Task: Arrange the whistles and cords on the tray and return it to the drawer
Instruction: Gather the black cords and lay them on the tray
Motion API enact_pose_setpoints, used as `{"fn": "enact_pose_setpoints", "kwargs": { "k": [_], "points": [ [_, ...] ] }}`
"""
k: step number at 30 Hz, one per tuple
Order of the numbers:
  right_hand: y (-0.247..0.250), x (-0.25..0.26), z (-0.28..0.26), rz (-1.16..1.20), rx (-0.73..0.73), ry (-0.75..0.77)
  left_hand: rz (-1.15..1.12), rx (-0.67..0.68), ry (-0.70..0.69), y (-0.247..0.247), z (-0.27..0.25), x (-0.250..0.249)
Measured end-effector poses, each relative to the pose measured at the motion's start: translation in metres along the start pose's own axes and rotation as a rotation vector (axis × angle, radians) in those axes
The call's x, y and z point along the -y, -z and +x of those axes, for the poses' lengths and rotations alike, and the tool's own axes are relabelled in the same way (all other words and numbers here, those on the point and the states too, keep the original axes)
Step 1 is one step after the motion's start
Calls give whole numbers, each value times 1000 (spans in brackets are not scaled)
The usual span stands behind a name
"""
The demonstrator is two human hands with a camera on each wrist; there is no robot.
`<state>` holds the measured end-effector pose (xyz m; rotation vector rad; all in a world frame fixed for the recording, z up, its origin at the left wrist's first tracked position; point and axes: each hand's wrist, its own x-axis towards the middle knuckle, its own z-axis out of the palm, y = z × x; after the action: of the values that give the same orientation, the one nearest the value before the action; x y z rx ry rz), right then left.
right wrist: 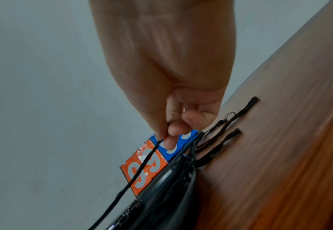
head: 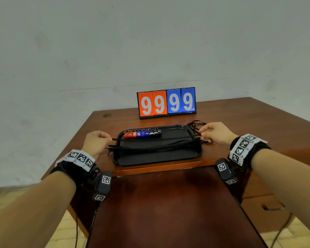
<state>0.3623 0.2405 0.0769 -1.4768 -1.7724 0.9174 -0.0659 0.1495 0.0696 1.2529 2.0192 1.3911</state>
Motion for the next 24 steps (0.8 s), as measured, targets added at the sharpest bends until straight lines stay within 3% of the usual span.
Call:
{"fn": "enact_pose_setpoints", "kwargs": {
  "k": [15, 24],
  "points": [
    [-15, -12, 4, -211, 28, 47, 331, 144, -83, 0, -16, 11],
    [-22, -21, 9, -249, -42, 31, 397, 106, -48, -2, -18, 18]
  ]
}}
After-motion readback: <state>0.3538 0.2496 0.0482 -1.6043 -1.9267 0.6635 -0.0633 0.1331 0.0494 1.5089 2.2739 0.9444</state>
